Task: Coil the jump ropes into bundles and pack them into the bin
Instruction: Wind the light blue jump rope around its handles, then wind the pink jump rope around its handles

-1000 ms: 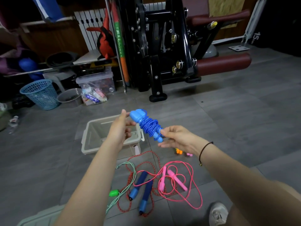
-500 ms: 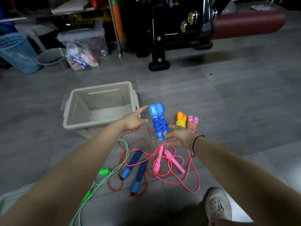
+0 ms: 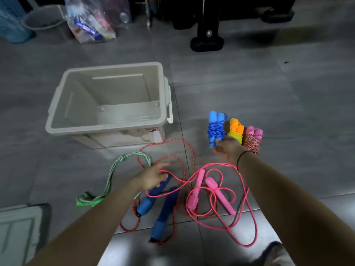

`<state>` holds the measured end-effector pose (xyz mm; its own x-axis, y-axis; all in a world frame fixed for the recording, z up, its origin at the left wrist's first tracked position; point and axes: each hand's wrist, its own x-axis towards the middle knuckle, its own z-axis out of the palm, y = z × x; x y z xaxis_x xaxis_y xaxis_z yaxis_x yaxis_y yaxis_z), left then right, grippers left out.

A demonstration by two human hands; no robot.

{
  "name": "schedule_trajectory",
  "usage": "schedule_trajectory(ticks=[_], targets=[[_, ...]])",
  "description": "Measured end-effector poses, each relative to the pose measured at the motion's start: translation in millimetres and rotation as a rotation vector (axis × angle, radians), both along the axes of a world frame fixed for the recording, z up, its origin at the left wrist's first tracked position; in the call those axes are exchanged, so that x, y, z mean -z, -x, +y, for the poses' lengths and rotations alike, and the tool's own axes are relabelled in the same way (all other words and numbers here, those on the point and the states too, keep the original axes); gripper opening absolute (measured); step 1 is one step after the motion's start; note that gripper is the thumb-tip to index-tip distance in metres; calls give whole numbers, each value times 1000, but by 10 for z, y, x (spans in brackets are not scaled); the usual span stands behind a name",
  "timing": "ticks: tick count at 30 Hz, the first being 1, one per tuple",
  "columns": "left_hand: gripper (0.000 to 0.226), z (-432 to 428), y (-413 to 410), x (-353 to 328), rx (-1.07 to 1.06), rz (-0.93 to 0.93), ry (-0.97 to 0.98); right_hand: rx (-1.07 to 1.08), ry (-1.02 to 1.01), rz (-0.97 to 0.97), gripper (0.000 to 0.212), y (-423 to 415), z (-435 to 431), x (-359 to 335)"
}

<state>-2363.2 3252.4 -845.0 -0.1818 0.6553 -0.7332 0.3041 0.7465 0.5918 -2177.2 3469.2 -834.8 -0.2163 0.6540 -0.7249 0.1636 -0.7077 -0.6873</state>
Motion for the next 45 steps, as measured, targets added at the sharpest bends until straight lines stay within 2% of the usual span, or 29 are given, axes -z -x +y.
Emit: schedule_trajectory(ticks=[5, 9, 13, 20, 23, 25, 26, 29, 33, 36, 40, 42, 45], targets=[[38, 40, -83, 161, -128, 8, -39, 68, -10, -37, 38, 118, 64, 322], [36, -45, -179, 324, -168, 33, -70, 134, -208, -80, 38, 101, 16, 614], [36, -118, -276, 352, -235, 60, -81, 105, -330, -292, 33, 84, -69, 645], [45, -152, -417, 137, -94, 103, -106, -265, -595, -603, 36, -250, -410, 361], [46, -136, -542, 26, -15, 111, -77, -646, -604, -626, 30, -450, -811, 342], [48, -120, -626, -9, 16, 129, -58, -938, -579, -683, 44, -544, -1054, 428], [49, -115, -665, -23, 20, 142, -62, -1006, -571, -744, 54, -554, -1140, 458], [48, -117, -748, -58, 52, 204, -90, -1026, -592, -894, 67, -379, -1319, 402], [48, -177, -766, -45, 59, 227, -110, -1121, -624, -1012, 65, -27, -1356, 396], [45, -246, -733, -8, 20, 205, -111, -1206, -623, -956, 51, 114, -1296, 487], [40, -292, -662, 5, -36, 188, -135, -1162, -748, -764, 35, 65, -1234, 473], [35, -307, -642, -23, -111, 164, -160, -1046, -851, -706, 24, 22, -1186, 325], [28, -254, -657, -214, -331, 27, -211, -754, -915, -360, 17, 80, -1076, -75]])
